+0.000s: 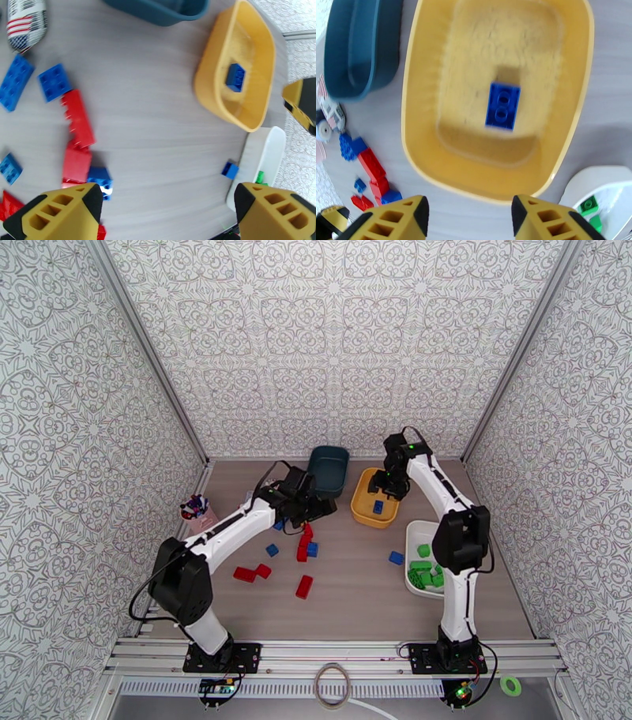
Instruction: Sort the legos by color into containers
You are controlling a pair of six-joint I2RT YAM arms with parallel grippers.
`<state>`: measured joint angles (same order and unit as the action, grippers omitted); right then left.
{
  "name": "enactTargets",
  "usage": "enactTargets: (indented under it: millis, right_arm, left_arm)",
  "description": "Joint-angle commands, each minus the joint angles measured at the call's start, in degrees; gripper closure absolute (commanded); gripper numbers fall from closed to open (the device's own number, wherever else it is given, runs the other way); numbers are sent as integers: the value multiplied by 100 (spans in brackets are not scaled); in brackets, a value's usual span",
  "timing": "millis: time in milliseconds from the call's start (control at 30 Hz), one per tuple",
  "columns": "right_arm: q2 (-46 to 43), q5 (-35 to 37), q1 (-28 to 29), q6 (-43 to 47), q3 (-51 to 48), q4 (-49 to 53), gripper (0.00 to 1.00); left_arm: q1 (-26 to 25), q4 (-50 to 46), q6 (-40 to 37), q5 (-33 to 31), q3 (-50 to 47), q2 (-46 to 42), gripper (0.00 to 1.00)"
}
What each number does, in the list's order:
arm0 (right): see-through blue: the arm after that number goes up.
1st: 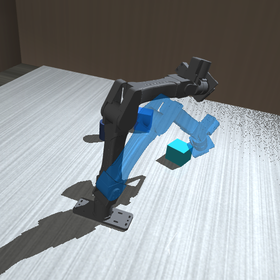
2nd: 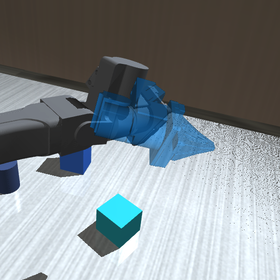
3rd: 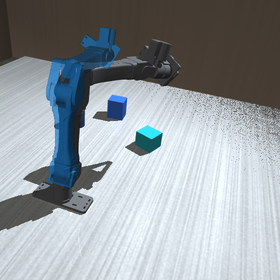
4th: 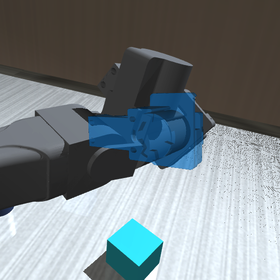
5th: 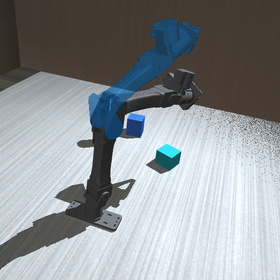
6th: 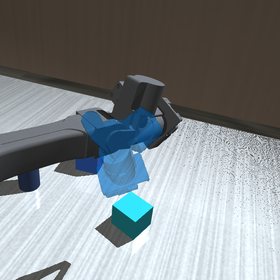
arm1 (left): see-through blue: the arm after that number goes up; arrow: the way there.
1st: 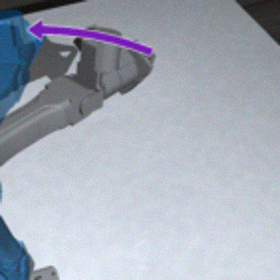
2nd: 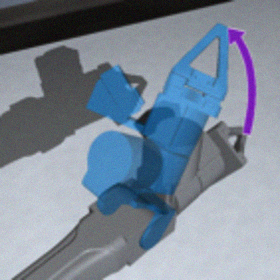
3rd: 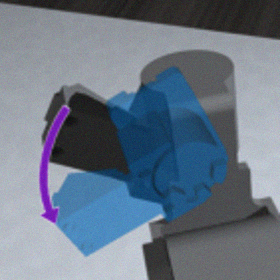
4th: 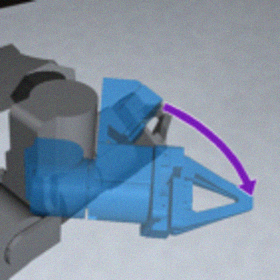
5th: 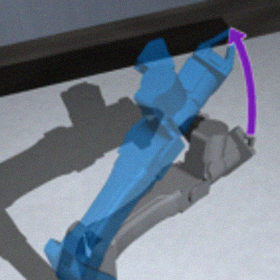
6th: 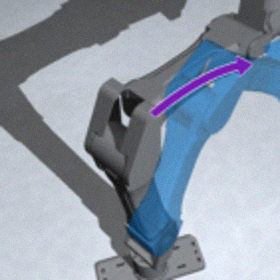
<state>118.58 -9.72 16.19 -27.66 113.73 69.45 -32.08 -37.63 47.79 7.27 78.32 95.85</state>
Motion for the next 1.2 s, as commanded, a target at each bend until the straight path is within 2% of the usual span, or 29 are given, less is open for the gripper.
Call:
enactTargets:
  millis: [0,200,367,667,900,1167]
  right_arm:
    - [-410,-145,385,-48,-461,-290,40]
    - [-514,-67,1231,221,-916,-524,33]
    - [-421,298,2030,816,-1232,-646,28]
    - [12,834,3063,1668,-1641,-1107,23]
    - [618,993,3312,1843,-1219,-1168,22]
    - [1288,1198,3312,1791,-369,-956,24]
  left_arm:
    - [88,-318,48,-410,-330,-318,10]
    - [449,-212,351,-488,-1125,-1021,10]
    - [841,-171,554,-502,-1842,-1778,10]
    - [1348,-276,1082,-496,-3218,-3284,9]
    - [1465,-438,1407,-494,-3863,-4153,7]
    - [1632,-532,1287,-325,-3865,-4173,7]
